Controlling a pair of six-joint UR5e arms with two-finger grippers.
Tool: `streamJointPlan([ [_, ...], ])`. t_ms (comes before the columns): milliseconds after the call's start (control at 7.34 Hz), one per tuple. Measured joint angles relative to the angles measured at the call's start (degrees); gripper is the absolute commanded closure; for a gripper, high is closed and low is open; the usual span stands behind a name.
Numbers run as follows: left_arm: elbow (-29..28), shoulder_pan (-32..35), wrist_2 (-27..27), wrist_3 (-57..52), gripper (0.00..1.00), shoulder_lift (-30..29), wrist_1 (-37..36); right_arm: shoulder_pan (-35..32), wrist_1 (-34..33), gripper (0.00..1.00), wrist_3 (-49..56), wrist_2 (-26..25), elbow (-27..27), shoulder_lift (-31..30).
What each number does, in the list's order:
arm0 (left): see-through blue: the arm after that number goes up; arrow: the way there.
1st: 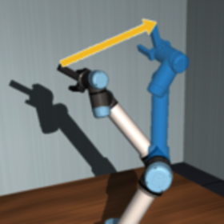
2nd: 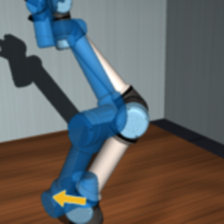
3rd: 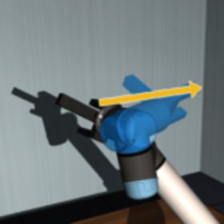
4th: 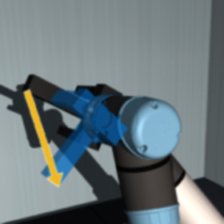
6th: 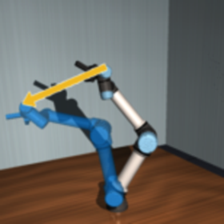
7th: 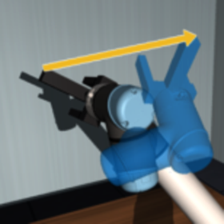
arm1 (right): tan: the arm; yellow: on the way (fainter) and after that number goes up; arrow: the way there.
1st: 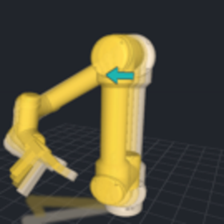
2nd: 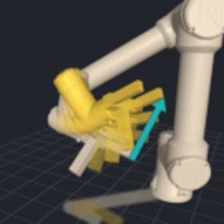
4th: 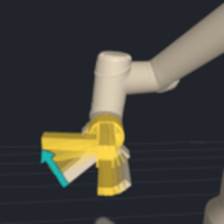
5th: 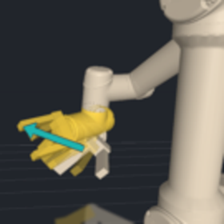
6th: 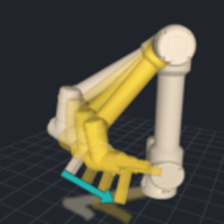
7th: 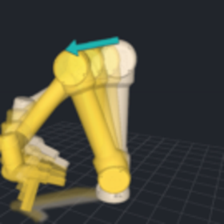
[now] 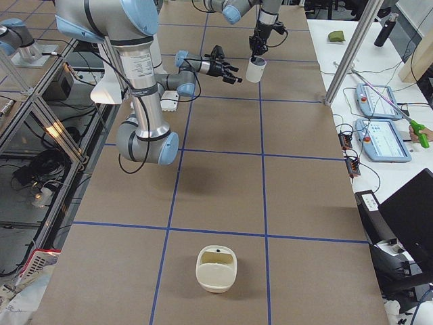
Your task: Left arm hands cup to right arm to dump lemon
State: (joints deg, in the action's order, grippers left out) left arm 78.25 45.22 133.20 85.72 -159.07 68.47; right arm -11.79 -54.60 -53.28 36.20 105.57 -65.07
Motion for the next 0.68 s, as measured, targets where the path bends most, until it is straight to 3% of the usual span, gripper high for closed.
streamJointPlan([
  [681,2.9,-1.2,-0.1,0.1,1.00,0.8,-1.9,-0.9,0.4,0.02,-0.1,0.0,-0.1,0.1],
])
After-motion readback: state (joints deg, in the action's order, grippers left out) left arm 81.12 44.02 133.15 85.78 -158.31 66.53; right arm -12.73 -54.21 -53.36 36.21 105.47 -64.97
